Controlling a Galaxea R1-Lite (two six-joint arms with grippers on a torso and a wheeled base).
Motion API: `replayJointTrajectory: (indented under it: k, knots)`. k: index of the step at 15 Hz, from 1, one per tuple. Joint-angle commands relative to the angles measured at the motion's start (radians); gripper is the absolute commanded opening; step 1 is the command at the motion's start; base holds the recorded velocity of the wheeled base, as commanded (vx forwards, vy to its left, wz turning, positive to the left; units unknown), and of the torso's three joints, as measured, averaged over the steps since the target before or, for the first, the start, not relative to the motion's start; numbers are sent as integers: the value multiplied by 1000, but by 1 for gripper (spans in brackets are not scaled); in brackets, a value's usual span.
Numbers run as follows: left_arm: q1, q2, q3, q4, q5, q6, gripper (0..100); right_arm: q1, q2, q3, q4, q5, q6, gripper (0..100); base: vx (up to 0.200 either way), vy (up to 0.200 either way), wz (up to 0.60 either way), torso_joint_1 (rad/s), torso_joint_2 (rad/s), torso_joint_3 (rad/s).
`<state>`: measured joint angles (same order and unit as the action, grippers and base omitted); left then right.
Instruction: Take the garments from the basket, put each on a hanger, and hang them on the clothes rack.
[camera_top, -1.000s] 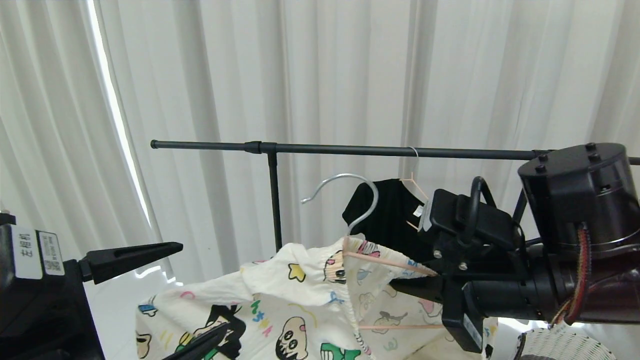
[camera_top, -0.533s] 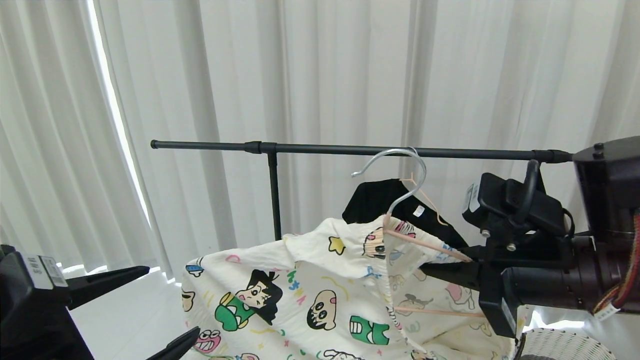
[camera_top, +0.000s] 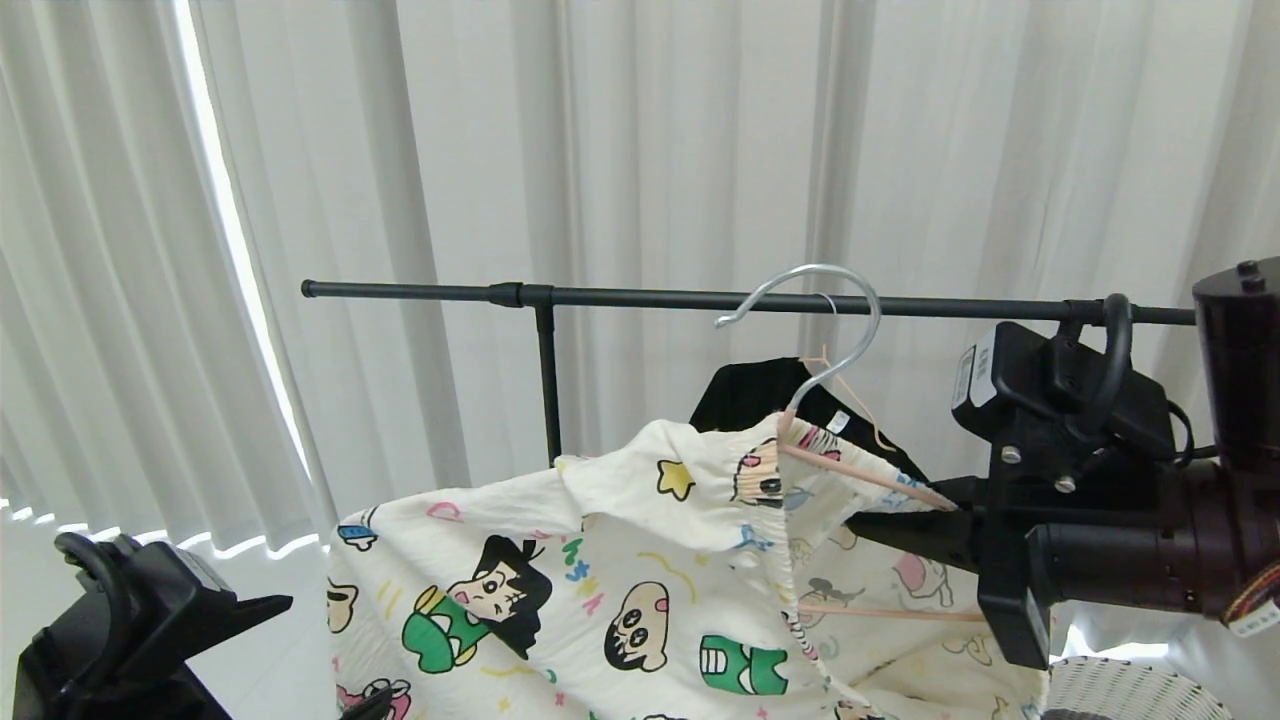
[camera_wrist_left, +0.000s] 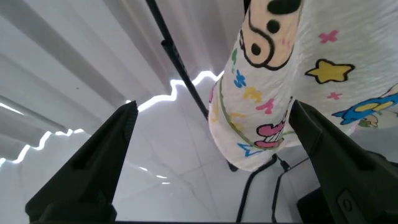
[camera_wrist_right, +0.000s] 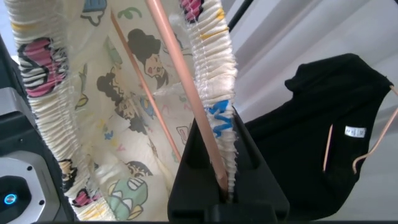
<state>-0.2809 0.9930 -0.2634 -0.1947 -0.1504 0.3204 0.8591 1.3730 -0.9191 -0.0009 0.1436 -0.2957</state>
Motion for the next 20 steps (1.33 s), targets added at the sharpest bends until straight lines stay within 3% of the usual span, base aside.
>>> replayJointTrajectory:
  k: [1,6,7,12,17,20]
  knots:
    - [-1,18,-4,0,-26,0,100,14,-8,-4,1,1,0,0,0,0,0,0,0,0]
    - [2,19,-4,0,-49,-15,100,26,-9,-4,-1,-1,0,0,0,0,0,0,0,0]
    - [2,18,-4,0,-49,-31,0,27,-12,-4,1,-1,0,0,0,0,0,0,0,0]
    - [52,38,-4,0,-47,-35,0,27,-18,-1,2,-2,0,0,0,0,0,0,0,0]
    - [304,53,1,0,-47,-35,0,18,-49,19,5,-4,3,0,0,0,0,0,0,0]
    - [379,81,6,0,-46,-34,0,11,-55,14,-1,-6,6,0,0,0,0,0,0,0]
